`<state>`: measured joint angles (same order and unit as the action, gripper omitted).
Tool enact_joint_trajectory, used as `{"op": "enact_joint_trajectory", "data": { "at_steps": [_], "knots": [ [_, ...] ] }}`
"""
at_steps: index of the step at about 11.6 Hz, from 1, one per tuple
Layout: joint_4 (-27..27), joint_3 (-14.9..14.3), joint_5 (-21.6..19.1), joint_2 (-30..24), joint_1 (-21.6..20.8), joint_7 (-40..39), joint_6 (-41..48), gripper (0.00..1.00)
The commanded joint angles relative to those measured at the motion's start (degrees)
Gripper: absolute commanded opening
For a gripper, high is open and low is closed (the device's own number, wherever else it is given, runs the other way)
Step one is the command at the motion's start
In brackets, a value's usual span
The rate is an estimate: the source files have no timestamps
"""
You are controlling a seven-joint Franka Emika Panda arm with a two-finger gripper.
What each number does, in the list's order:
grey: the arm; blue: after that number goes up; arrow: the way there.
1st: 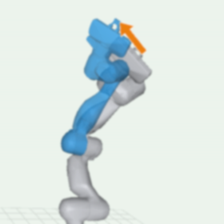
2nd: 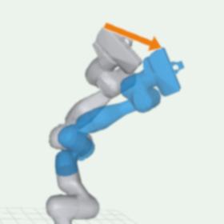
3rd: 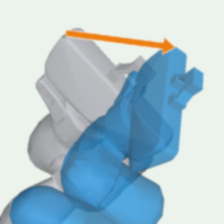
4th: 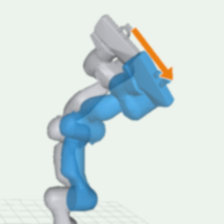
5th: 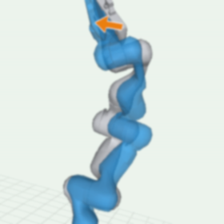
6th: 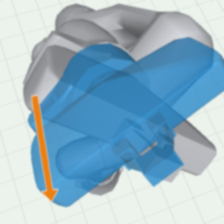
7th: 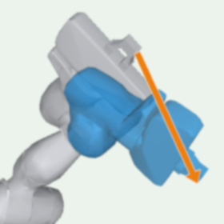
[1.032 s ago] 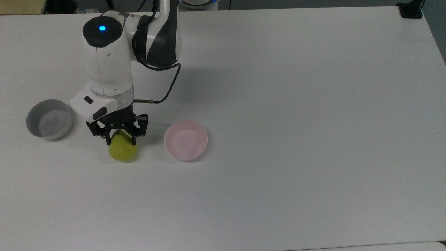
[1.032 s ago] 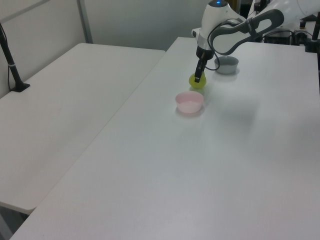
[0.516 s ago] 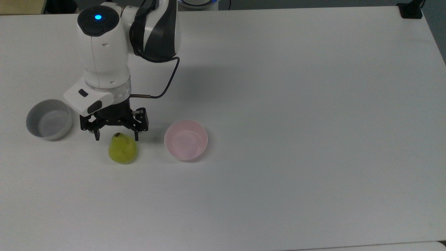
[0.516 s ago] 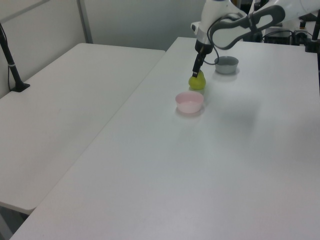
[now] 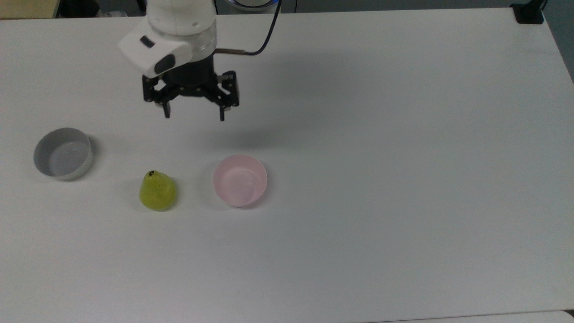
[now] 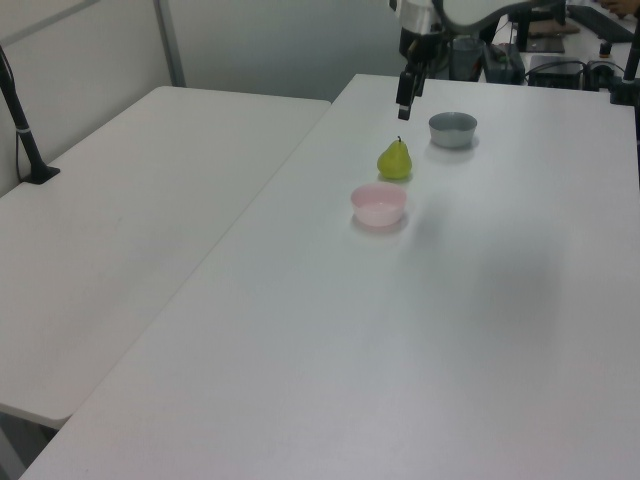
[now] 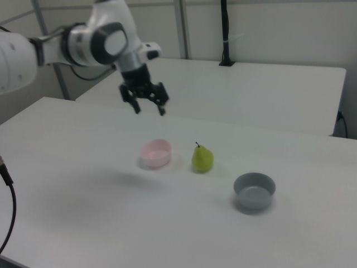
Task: Pick up a pear from the bowl
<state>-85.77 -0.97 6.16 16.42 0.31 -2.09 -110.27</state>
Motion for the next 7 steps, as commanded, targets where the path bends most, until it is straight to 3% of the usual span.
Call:
{"op": "enact_joint_trajectory", "data": {
  "at_steps": [1,5,7],
  "knots": [
    [-2.56,-0.35,0.08,-7.35,-5.66,5.68,10.13,1.00],
    [-6.69,-0.35,-0.10,-14.39,-8.31,9.21,15.26,1.00],
    [-6.70,-0.35,-0.10,-14.40,-7.61,8.78,15.26,1.00]
  ]
}}
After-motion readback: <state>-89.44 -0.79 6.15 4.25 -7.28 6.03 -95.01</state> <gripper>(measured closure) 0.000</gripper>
